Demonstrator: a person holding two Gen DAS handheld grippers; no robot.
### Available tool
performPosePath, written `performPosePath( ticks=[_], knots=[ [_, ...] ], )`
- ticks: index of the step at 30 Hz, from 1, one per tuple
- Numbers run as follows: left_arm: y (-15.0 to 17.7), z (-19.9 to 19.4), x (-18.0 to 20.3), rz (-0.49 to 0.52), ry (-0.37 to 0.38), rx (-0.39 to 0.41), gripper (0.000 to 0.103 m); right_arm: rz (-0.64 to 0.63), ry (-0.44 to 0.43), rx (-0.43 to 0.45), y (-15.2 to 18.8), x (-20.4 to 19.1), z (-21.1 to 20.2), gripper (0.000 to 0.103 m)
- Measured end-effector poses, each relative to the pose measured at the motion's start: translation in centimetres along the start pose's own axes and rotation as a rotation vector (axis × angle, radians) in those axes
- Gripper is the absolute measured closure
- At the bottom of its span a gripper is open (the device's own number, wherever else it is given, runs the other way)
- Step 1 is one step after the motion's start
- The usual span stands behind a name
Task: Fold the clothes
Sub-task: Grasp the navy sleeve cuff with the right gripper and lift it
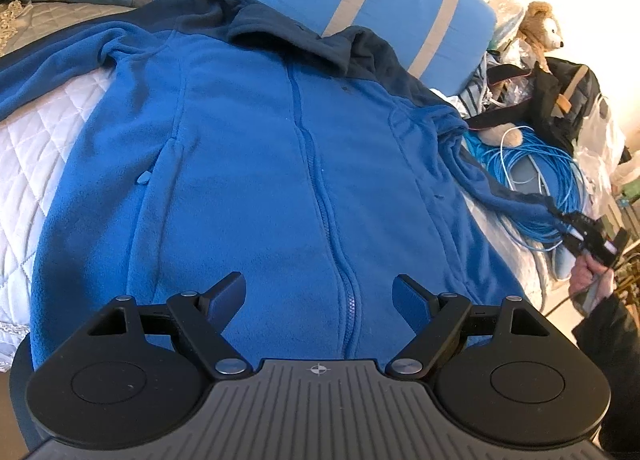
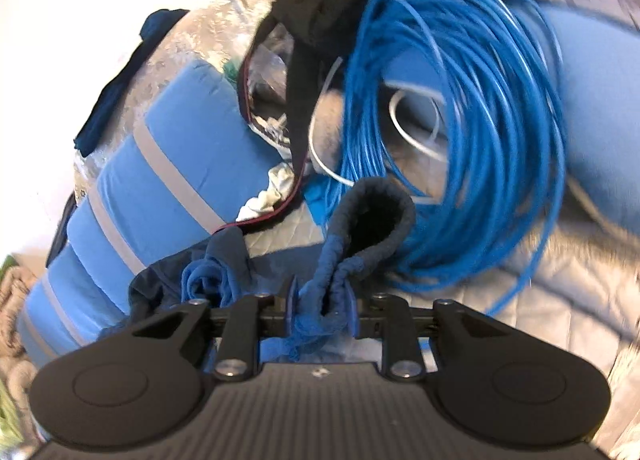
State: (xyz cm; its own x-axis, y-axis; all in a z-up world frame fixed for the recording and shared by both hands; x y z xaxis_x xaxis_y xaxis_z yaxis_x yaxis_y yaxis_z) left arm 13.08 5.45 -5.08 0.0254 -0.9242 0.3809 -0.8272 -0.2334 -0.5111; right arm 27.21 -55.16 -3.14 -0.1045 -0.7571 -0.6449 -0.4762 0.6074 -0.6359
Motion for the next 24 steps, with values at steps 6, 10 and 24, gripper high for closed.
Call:
performPosePath(
  ticks=[6,10,24],
  knots=[
    [-0.3,-1.0,-0.9,-0.027,0.003,0.012,0.023,-0.066,0.016,0.032,-4.7,-1.9,-1.4,0.082],
    [-1.2,-2.1,-1.2,-0.054,0.022,0.017,0.023,-0.091,0.004,0.068,-9.3,-3.7,-3.6,0.087],
    [-10.4,-16.1,3.4,-0.091,0.182,0.297,0.023,-0.219,0.062,0.104,-18.9,-8.7,-7.1,0.095]
  ],
)
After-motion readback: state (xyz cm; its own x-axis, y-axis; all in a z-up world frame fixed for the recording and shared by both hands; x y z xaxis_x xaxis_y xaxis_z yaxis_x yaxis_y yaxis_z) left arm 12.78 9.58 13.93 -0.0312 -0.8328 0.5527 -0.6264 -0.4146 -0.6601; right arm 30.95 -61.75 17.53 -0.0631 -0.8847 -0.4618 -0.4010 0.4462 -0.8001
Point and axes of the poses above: each gripper's, at about its wrist camera, not at the fingertips, and z roughly the way its jaws point, x to its right, y to its underside, the point moved 10 cm from there along z, roughly the way its jaws point, and after that the axes turned 3 degrees about -y, right-handed, at the moved point
